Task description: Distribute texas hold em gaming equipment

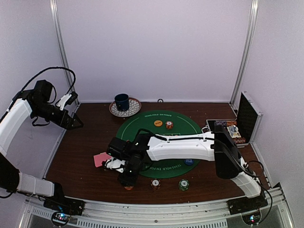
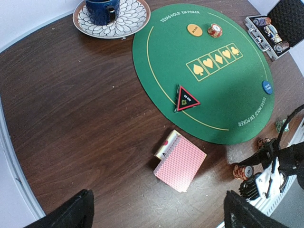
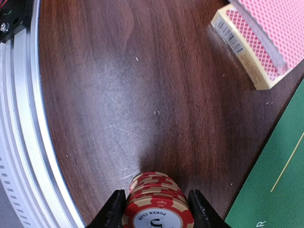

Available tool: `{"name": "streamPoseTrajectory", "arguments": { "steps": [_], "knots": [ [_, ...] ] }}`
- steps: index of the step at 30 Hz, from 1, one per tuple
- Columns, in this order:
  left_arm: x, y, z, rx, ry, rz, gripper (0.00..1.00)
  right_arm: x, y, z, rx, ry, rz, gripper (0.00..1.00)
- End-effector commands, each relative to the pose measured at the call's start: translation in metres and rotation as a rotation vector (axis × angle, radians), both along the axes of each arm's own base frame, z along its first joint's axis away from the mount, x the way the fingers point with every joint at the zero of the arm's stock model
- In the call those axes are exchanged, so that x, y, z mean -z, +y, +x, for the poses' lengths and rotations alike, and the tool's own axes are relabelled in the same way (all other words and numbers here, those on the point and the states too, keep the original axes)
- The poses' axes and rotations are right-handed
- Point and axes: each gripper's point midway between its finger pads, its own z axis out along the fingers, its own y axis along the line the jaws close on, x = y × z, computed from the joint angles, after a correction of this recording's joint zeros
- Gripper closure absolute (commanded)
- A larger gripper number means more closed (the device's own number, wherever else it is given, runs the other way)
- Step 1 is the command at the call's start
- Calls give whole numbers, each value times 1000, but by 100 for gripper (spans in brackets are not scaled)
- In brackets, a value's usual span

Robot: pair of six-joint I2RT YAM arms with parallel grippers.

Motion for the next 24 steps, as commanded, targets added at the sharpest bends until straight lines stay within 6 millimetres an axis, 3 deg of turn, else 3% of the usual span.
{"name": "streamPoseTrajectory", "arguments": {
  "steps": [1,6,18,24],
  "knots": [
    [-12,0,-1,15,-43,0,2,-62,10,17,28,-55,113,93],
    [-11,0,0,17,-39,2,2,-74,5,48,106,-79,133,95],
    [-11,-1,1,21,-36,-5,2,-32,-23,166,404,-141,89,96],
    [-11,-1,1,22,-38,-5,2,-6,-18,185,437,-124,82,95]
  ]
}}
